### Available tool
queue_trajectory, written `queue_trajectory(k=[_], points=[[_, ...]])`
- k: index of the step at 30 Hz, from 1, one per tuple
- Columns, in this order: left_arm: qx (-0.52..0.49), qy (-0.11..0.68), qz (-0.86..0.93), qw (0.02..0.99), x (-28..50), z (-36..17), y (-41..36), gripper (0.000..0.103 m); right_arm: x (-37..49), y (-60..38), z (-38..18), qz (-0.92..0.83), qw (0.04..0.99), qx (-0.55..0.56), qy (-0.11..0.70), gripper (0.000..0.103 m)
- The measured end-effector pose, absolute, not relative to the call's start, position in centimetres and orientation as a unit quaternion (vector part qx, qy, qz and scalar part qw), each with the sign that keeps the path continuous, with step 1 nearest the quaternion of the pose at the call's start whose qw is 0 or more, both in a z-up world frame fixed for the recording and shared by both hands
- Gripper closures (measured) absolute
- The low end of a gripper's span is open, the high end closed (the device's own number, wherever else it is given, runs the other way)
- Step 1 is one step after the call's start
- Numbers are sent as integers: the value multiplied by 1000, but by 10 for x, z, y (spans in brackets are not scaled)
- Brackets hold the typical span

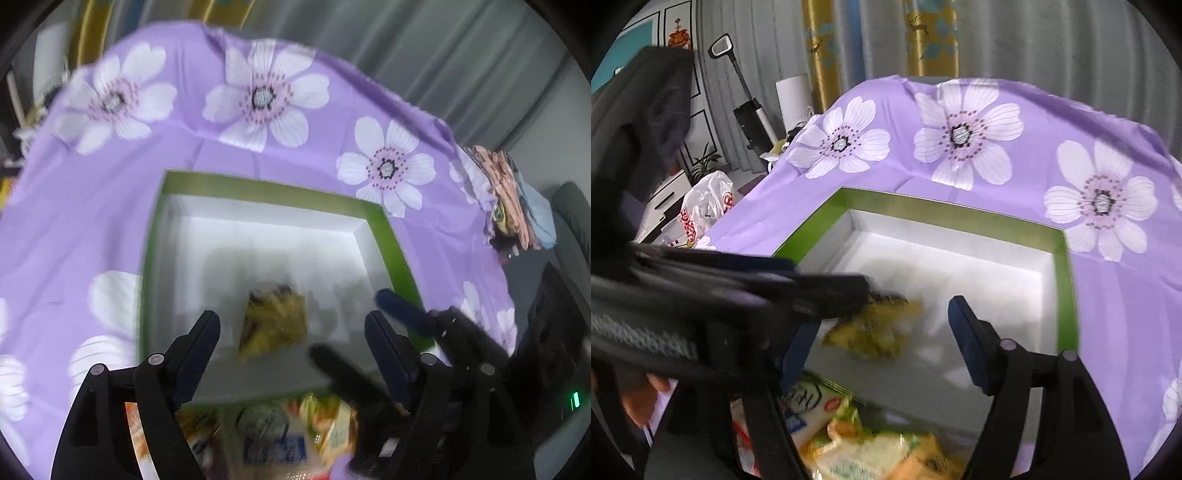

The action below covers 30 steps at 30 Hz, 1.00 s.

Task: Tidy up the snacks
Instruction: 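Carry the candy over the green box and open the right tool, then lower the right tool onto the white peanut bag in the snack pile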

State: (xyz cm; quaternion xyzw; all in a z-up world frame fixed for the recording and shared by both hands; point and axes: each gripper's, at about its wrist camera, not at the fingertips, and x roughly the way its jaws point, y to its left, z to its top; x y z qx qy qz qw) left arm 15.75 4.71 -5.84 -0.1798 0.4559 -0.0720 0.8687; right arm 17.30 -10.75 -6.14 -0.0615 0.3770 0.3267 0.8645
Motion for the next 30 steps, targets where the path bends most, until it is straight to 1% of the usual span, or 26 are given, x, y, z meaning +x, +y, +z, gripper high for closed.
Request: queue_trajectory(k=[1, 3, 12, 15, 18, 20, 21, 22, 26, 30], points=[[-173, 449, -68, 874, 148, -52, 48, 14, 169, -113, -59, 322, 867, -57, 376, 22], [-161, 442, -53, 881, 120, -40, 52, 8, 154, -128, -52, 314, 870, -40, 377, 17], [-143, 457, -9, 878, 25, -24, 57, 7, 101, -158, -25, 287, 875, -8, 390, 14], [-154, 450, -4, 880, 4, -21, 57, 7, 82, -157, -13, 283, 878, -15, 385, 9], [-165, 448, -9, 879, -9, -19, 58, 7, 68, -155, -2, 293, 877, -16, 381, 8], [-168, 445, -8, 880, -15, -16, 57, 3, 59, -152, 2, 292, 878, -18, 379, 7], [-170, 444, -8, 880, -19, -14, 57, 2, 54, -151, 4, 295, 877, -18, 379, 5], [-170, 443, -10, 880, -21, -13, 56, 2, 50, -151, 5, 297, 876, -19, 380, 2], [-168, 440, -12, 882, -29, -11, 52, 2, 40, -155, 9, 296, 877, -17, 379, 1], [-184, 438, -26, 879, -24, -18, 50, 1, 35, -170, 3, 285, 878, 16, 384, 0]])
